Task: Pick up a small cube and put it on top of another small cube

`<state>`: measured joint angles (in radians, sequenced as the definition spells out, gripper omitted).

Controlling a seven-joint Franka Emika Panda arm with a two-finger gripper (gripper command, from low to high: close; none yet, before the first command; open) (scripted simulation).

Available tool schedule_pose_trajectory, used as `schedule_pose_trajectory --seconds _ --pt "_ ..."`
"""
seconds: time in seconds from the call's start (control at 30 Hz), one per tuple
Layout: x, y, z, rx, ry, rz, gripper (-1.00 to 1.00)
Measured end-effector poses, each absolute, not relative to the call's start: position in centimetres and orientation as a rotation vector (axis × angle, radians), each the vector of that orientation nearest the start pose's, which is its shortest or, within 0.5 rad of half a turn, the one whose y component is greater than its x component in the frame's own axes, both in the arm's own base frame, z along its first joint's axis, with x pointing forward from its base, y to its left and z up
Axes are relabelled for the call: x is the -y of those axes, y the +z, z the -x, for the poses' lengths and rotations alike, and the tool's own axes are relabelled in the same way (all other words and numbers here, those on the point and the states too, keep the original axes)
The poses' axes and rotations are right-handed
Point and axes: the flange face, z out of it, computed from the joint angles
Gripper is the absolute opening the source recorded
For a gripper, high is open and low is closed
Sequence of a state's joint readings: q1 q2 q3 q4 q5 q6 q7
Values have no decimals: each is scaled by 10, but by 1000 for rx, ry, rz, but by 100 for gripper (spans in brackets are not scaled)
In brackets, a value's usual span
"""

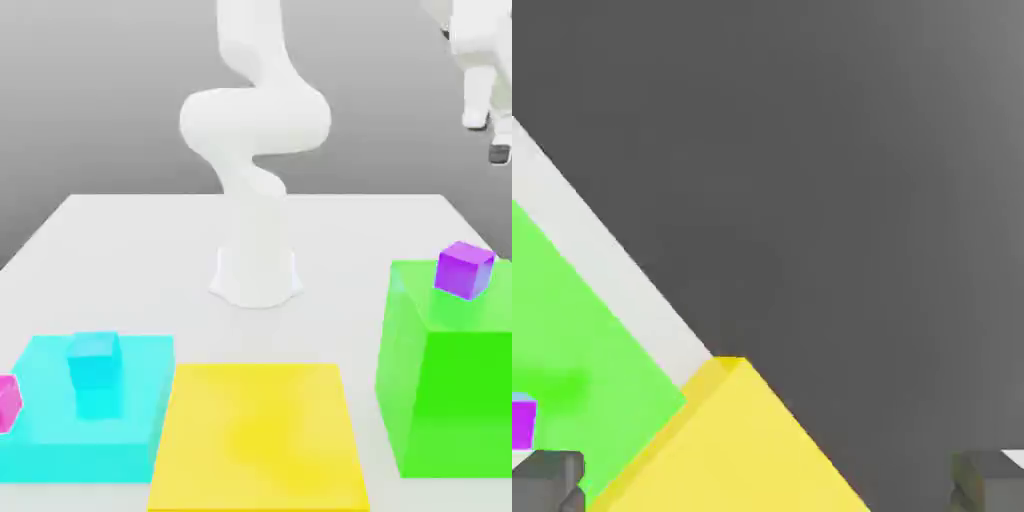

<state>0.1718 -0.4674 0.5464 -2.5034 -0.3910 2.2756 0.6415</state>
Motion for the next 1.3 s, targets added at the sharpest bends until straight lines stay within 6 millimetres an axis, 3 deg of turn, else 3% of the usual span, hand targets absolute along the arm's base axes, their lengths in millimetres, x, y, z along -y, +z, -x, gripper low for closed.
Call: schedule_pose_trajectory --seconds 0.2,0.27,0.37,0.47,0.63,0.83,0.87,1.0,1.3 --pt "-337 352 -250 1228 -671 3360 0" --pt "-347 319 -216 1324 -612 3328 0" --pt "-349 273 -167 1328 -507 3300 0" --pt "-340 250 -166 987 -388 3330 0" --pt "-320 225 -186 262 -204 3309 0" --pt "-286 203 -217 -611 -30 3109 0" --pt "-283 200 -214 -724 -15 3070 0" --pt "-291 194 -208 -791 -2 3030 0" --pt "-295 172 -215 -826 -1 3005 0"
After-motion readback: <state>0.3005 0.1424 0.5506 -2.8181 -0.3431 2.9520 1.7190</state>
